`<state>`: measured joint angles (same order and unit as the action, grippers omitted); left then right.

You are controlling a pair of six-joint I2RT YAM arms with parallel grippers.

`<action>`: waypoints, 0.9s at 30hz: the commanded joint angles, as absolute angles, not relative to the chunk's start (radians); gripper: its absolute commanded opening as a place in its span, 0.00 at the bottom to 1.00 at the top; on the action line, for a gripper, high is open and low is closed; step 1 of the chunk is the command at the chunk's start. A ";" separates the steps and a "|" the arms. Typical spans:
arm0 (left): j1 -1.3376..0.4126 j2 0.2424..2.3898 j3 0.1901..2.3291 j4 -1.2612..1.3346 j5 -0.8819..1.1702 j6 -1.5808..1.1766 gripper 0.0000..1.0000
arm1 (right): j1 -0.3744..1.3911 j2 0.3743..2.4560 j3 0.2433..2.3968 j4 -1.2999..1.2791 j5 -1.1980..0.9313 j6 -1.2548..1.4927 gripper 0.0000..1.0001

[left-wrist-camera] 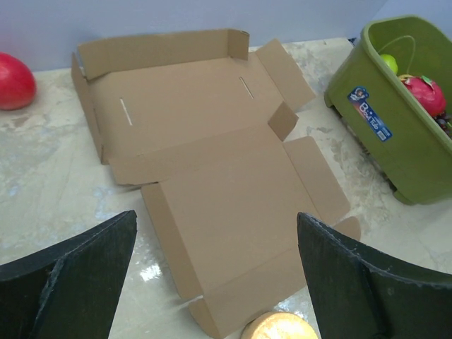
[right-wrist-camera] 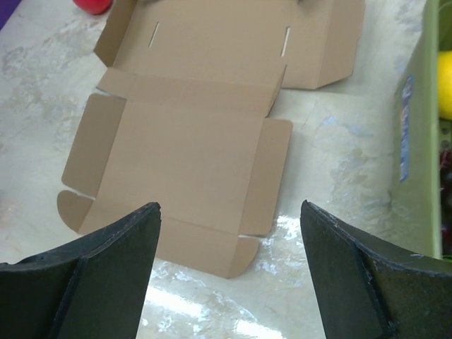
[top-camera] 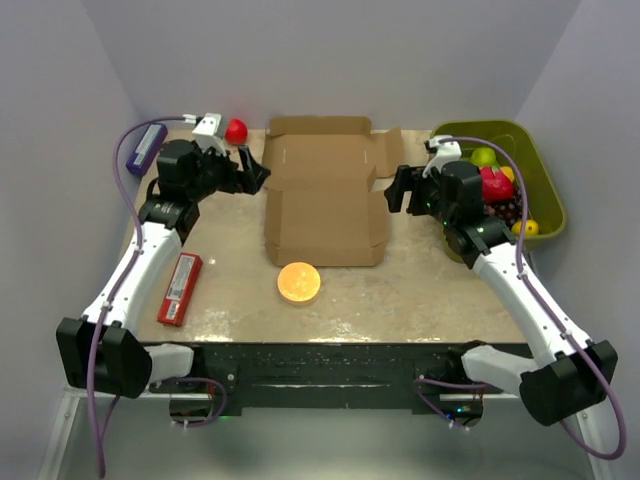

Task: Fold the paper box

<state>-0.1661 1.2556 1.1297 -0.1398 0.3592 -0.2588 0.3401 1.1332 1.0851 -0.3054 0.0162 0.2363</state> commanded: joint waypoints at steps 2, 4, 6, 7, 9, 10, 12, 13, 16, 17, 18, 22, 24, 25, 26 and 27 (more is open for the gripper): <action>-0.172 1.319 1.100 -0.121 0.428 -0.292 0.99 | 0.368 1.195 1.034 -0.267 -0.031 0.317 0.83; -0.170 1.335 1.074 -0.121 0.428 -0.281 0.99 | 0.368 1.232 1.017 -0.252 -0.015 0.319 0.84; -0.170 1.356 1.059 -0.126 0.446 -0.269 1.00 | 0.359 1.278 0.996 -0.224 -0.032 0.324 0.91; -0.170 1.373 1.051 -0.126 0.472 -0.261 1.00 | 0.354 1.307 1.000 -0.229 -0.031 0.325 0.91; -0.170 1.394 1.045 -0.123 0.523 -0.253 1.00 | 0.342 1.402 1.035 -0.238 -0.075 0.337 0.90; -0.170 1.419 1.048 -0.123 0.541 -0.259 1.00 | 0.341 1.426 1.042 -0.232 -0.083 0.342 0.90; -0.169 1.445 1.060 -0.129 0.587 -0.268 1.00 | 0.341 1.482 1.043 -0.207 -0.095 0.347 0.89; -0.166 1.469 1.063 -0.129 0.606 -0.273 0.99 | 0.341 1.500 1.045 -0.193 -0.089 0.359 0.89; -0.149 1.503 1.061 -0.136 0.647 -0.294 1.00 | 0.342 1.551 1.048 -0.190 -0.051 0.359 0.89; -0.146 1.509 1.065 -0.144 0.652 -0.296 1.00 | 0.342 1.558 1.048 -0.189 -0.045 0.357 0.89; -0.138 1.512 1.068 -0.153 0.653 -0.296 1.00 | 0.342 1.578 1.048 -0.186 -0.041 0.354 0.89; -0.118 1.500 1.072 -0.172 0.600 -0.284 1.00 | 0.341 1.634 1.065 -0.183 -0.035 0.356 0.89; -0.118 1.497 1.081 -0.208 0.528 -0.261 1.00 | 0.341 1.667 1.069 -0.167 -0.008 0.354 0.89; -0.118 1.493 1.083 -0.216 0.513 -0.247 1.00 | 0.339 1.680 1.077 -0.161 -0.003 0.351 0.89; -0.118 1.490 1.085 -0.227 0.490 -0.241 1.00 | 0.334 1.690 1.084 -0.155 -0.003 0.353 0.89; -0.120 1.483 1.085 -0.230 0.482 -0.236 1.00 | 0.331 1.706 1.091 -0.144 -0.003 0.353 0.88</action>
<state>-0.1238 1.5200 1.0492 -0.1940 0.5514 -0.2691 0.3412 1.6684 1.0351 -0.2089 -0.0353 0.3435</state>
